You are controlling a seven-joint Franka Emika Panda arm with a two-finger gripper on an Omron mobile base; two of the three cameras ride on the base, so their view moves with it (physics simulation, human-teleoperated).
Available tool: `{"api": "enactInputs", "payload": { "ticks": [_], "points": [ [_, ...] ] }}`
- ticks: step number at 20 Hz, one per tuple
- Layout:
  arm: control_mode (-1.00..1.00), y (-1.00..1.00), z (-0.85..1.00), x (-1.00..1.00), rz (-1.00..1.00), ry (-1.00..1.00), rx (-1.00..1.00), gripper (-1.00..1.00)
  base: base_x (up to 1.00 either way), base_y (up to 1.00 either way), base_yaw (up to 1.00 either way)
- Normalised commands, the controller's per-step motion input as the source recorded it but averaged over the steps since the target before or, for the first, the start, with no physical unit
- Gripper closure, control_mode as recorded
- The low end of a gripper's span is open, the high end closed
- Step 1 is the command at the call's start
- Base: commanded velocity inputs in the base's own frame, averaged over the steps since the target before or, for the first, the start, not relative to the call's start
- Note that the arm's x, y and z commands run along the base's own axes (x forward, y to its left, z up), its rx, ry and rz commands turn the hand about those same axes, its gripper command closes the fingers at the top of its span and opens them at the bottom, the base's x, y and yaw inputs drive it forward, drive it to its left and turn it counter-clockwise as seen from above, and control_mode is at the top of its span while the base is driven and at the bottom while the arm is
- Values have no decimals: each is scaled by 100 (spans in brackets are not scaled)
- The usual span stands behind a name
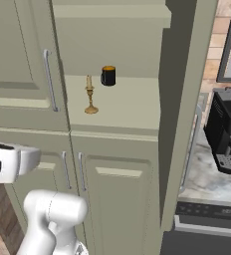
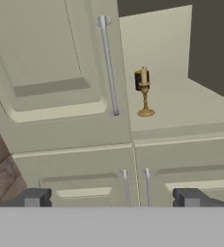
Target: Pick the jar and candle from the dining table and place them in the open cabinet. Close the cabinet after placing the objects.
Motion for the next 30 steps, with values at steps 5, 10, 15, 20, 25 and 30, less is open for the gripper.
{"api": "enactInputs", "payload": {
  "ticks": [5, 10, 15, 20, 25, 30],
  "points": [
    [-100, -8, -27, -36, 0, -16, 2, -100, 0, 0, 0],
    [-100, -16, -28, -24, 0, -14, 2, -100, 0, 0, 0],
    [-100, -26, -29, -32, 0, -17, 5, -100, 0, 0, 0],
    [-100, -31, -32, -37, 0, -19, 6, -100, 0, 0, 0],
    [-100, -26, -35, -40, 0, -20, 5, -100, 0, 0, 0],
    [-100, -22, -36, -31, 0, -19, 5, -100, 0, 0, 0]
  ]
}}
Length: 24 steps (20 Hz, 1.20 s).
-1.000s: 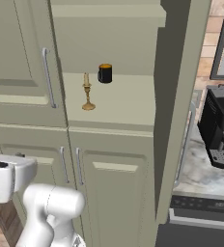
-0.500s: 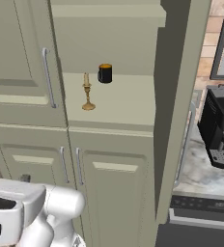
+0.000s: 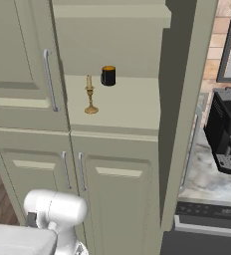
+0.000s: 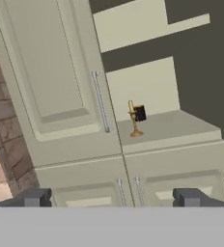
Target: Pick the jar and candle from the dining table and place them in the open cabinet. Close the cabinet after placing the objects.
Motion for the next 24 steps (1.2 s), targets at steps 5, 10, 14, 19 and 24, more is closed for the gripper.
{"api": "enactInputs", "payload": {
  "ticks": [5, 10, 14, 19, 24],
  "points": [
    [-100, -27, -33, -20, 0, -21, 6, -100, 0, 0, 0],
    [-100, -33, -25, 0, 0, -19, 7, -100, 0, 0, 0],
    [-100, -36, -17, 3, 0, -14, 8, -100, 0, 0, 0],
    [-100, -45, -8, 2, 0, -16, 11, -100, 0, 0, 0],
    [-100, -39, -1, 22, 0, -14, 11, -100, 0, 0, 0]
  ]
}}
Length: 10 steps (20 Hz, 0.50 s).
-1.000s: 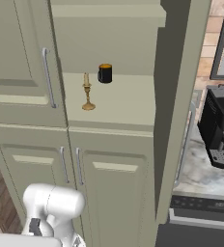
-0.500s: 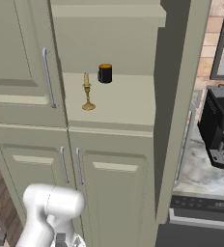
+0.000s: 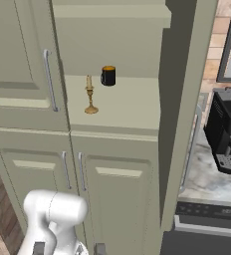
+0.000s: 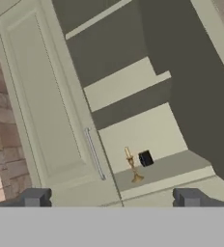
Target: Pick the jar and candle from the dining table and place them in the open cabinet. Close the cabinet after placing the objects.
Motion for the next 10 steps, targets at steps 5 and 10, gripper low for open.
{"api": "enactInputs", "payload": {
  "ticks": [5, 10],
  "points": [
    [-100, -33, 0, 38, 0, -14, 11, -100, 0, 0, 0],
    [-100, -35, 0, 40, 0, -13, 11, -100, 0, 0, 0]
  ]
}}
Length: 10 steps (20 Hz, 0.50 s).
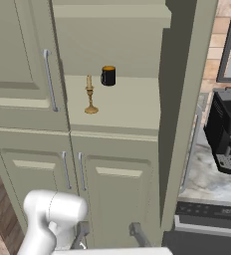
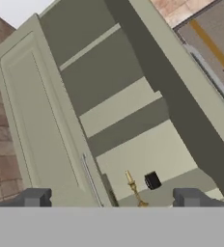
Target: Pick the jar and candle from the dining table and place them in the open cabinet. Close the cabinet after placing the objects.
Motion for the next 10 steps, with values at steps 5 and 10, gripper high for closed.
{"api": "enactInputs", "payload": {
  "ticks": [5, 10],
  "points": [
    [-100, -31, 0, 39, 0, -11, 11, -100, 0, 0, 0],
    [-100, -11, 0, 48, 7, -5, 9, -100, 0, 0, 0]
  ]
}}
